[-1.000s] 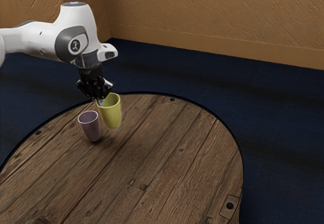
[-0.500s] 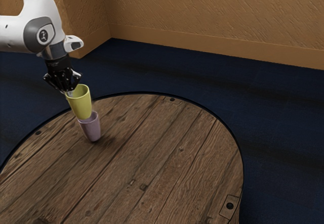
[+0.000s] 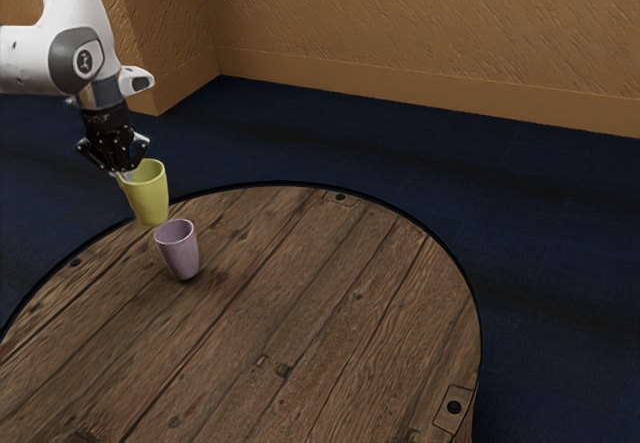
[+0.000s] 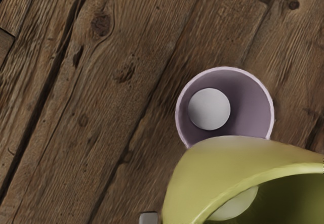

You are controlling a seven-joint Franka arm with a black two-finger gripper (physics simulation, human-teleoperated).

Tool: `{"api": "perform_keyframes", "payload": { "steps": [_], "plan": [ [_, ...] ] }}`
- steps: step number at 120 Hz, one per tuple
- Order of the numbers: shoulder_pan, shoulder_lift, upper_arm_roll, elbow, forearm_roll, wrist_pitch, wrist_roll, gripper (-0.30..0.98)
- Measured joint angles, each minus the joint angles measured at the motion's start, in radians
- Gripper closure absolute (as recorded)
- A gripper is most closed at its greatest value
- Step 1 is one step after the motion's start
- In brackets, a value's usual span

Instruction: Place the right cup onto the left cup

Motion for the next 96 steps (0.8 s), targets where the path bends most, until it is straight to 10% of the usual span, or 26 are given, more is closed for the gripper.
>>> {"api": "perform_keyframes", "payload": {
  "steps": [96],
  "plan": [
    [0.012, 0.214, -0.018, 0.224, -0.008, -0.102, 0.021, 0.79]
  ]
}}
